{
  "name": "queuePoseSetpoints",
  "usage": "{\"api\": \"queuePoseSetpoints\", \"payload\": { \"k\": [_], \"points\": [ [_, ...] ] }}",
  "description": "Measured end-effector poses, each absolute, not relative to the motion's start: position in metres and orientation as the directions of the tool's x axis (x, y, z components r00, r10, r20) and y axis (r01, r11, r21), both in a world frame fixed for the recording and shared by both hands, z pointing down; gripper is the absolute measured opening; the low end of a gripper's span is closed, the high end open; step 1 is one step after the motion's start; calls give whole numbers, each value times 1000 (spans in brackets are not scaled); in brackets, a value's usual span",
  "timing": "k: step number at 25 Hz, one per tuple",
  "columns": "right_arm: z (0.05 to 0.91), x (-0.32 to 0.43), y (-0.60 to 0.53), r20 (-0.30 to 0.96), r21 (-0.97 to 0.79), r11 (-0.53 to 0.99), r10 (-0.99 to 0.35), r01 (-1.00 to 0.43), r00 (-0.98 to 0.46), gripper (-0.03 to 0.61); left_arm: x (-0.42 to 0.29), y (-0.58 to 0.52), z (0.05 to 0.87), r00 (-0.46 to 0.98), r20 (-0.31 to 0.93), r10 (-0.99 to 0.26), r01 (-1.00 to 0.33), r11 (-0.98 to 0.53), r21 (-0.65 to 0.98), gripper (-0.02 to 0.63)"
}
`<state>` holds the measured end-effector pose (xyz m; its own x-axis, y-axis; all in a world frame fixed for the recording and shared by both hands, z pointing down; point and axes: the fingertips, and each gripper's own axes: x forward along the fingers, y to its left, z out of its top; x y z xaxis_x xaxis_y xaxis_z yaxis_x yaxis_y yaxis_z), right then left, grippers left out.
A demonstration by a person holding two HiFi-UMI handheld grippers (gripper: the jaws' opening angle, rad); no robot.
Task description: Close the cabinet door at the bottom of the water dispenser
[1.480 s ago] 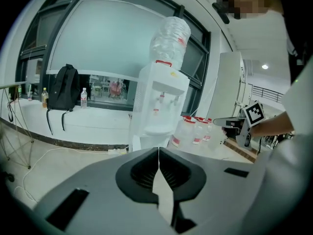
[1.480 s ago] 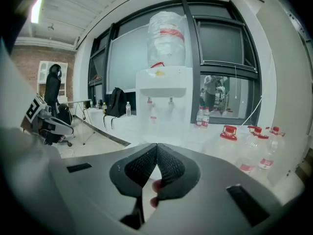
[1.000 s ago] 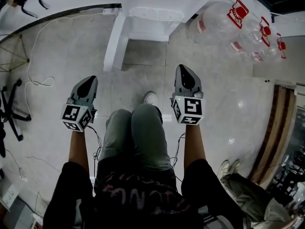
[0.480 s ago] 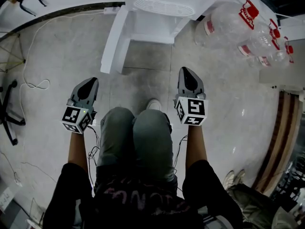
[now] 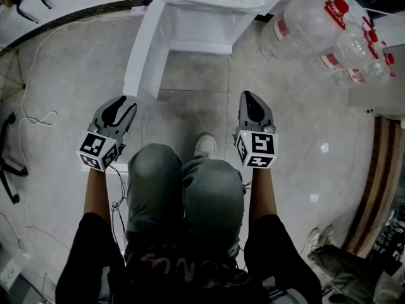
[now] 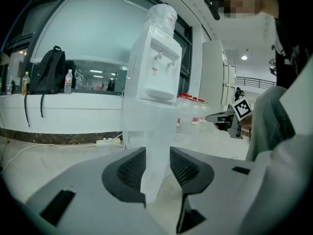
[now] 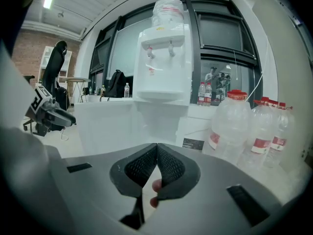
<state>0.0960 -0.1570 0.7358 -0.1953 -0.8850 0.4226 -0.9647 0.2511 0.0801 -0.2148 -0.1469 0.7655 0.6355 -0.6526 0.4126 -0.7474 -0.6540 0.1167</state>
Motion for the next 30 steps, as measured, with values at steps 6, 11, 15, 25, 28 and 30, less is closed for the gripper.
{"api": "queuePoseSetpoints", "payload": {
  "k": [6, 11, 15, 25, 28, 30],
  "points": [
    [768, 104, -148, 455, 60, 229, -873, -972, -178, 14, -202, -159, 783, 673, 416, -611, -700, -709, 91, 159],
    [779, 116, -150, 453, 51, 202, -878, -978, -158, 14, -186, -158, 782, 716, 407, -567, -648, -757, 84, 155],
    [786, 128, -149, 454, 44, 177, -880, -983, -139, 14, -169, -157, 783, 741, 396, -542, -617, -782, 84, 155],
    [794, 156, -147, 438, 33, 129, -893, -991, -101, 14, -102, -153, 783, 818, 370, -440, -502, -860, 88, 132],
    [797, 163, -146, 435, 24, 113, -896, -993, -91, 14, -75, -158, 777, 844, 346, -410, -466, -880, 94, 126],
    [803, 170, -143, 442, 21, 104, -893, -994, -84, 14, -59, -161, 777, 857, 339, -388, -441, -893, 94, 123]
  ]
}}
